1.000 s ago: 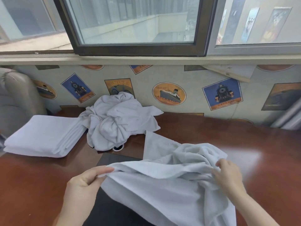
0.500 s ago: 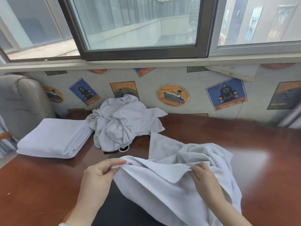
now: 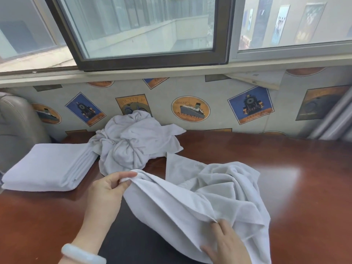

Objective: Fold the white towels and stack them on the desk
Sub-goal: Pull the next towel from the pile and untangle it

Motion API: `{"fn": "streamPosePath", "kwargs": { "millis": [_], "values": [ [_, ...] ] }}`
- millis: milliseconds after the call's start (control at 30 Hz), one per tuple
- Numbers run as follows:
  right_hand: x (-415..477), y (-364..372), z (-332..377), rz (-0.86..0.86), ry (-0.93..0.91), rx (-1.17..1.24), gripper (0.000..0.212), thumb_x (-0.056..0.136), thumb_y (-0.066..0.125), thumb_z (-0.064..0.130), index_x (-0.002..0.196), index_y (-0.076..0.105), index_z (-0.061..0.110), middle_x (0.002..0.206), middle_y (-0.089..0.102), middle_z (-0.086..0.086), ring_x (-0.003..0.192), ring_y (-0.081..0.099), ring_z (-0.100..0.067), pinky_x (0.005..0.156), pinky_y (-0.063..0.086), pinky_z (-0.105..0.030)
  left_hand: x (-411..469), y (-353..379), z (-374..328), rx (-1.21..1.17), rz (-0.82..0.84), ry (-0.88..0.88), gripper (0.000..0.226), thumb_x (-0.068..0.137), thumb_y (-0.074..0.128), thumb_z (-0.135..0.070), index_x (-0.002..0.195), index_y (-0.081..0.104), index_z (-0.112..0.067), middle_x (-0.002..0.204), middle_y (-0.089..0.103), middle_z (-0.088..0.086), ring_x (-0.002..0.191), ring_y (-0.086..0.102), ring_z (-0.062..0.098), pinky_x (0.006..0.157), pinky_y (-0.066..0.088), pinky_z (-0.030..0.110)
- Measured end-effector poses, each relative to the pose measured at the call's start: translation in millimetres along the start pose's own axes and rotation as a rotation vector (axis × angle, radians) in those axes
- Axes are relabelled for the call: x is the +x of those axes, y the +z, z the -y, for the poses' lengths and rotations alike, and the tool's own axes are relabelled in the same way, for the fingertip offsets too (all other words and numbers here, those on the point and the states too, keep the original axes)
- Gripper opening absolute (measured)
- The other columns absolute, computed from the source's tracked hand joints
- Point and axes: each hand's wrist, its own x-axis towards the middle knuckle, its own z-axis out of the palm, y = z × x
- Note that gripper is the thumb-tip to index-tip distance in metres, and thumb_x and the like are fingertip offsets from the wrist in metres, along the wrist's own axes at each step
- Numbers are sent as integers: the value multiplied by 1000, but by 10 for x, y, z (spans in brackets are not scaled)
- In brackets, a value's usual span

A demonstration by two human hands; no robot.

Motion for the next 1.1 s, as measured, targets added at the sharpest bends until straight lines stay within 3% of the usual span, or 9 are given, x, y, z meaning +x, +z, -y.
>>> {"fn": "streamPosePath", "kwargs": {
  "millis": [133, 233, 300, 367, 467, 633, 767, 933, 1100],
  "values": [
    [123, 48, 173, 38, 36, -42, 75, 45, 52, 78, 93, 63, 21, 94, 55, 10, 50, 58, -11, 35, 37, -20, 52, -7, -110, -38, -4, 4, 33, 89, 69, -13, 84, 76, -45, 85, 75, -15, 94, 65, 10, 83, 53, 35],
    [223, -231, 292, -64, 151, 28, 32, 72, 53, 47, 101, 58, 33, 110, 39, 10, 87, 64, -11, 59, 44, -25, 148, -38, -226, -25, 27, 57, 33, 89, 70, -14, 82, 76, -46, 82, 75, -4, 86, 64, 13, 80, 50, 35],
    [378, -690, 244, -163, 243, 187, 14, 84, 54, 26, 87, 61, 39, 101, 50, 12, 103, 59, -14, 77, 46, -29, 266, -51, -368, -15, 54, 91, 33, 88, 70, -12, 78, 78, -42, 79, 74, 5, 80, 63, 12, 72, 51, 29],
    [605, -1343, 156, -320, 294, 281, 30, 83, 69, 17, 67, 63, 41, 83, 61, 12, 87, 59, -15, 70, 43, -23, 429, -71, -595, -41, 77, 134, 33, 87, 71, -10, 77, 78, -39, 77, 75, 1, 76, 67, 8, 69, 52, 25],
    [930, -2472, 199, -476, 268, 330, 29, 74, 82, 16, 57, 66, 34, 66, 65, 10, 66, 57, -8, 55, 39, -16, 762, -82, -1136, -25, 86, 282, 28, 87, 72, -11, 79, 79, -37, 76, 74, 11, 71, 66, 32, 65, 55, 38],
    [1174, -4315, 667, -629, 71, 457, 20, 71, 84, 4, 64, 75, 21, 70, 74, 1, 61, 61, -10, 51, 44, -15, 1291, -267, -2519, -205, 8, 528, 35, 84, 71, 1, 71, 80, -30, 76, 75, -13, 67, 66, -6, 62, 47, 8],
    [1070, -5482, 1071, -615, 0, 360, 12, 69, 87, 10, 65, 78, 16, 57, 67, -1, 45, 54, -7, 42, 39, -14, 1606, -594, -3414, -263, -39, 683, 34, 81, 76, -3, 71, 79, -35, 76, 76, -5, 78, 70, 13, 80, 51, 30],
    [999, -5766, 1179, -479, 72, 112, 11, 70, 81, 4, 66, 75, 12, 47, 59, -7, 36, 41, -12, 38, 29, -16, 1708, -651, -3612, -218, 87, 620, 39, 81, 73, 6, 66, 79, -30, 75, 74, 11, 72, 66, 20, 73, 56, 32],
    [1091, -5483, 1120, -620, 38, 250, 24, 72, 73, -11, 85, 62, 6, 61, 66, -11, 45, 62, -26, 39, 42, -24, 1681, -587, -3446, -275, 108, 538, 35, 78, 74, 11, 65, 80, -21, 74, 73, 14, 75, 65, 25, 85, 55, 45]
  ]
}}
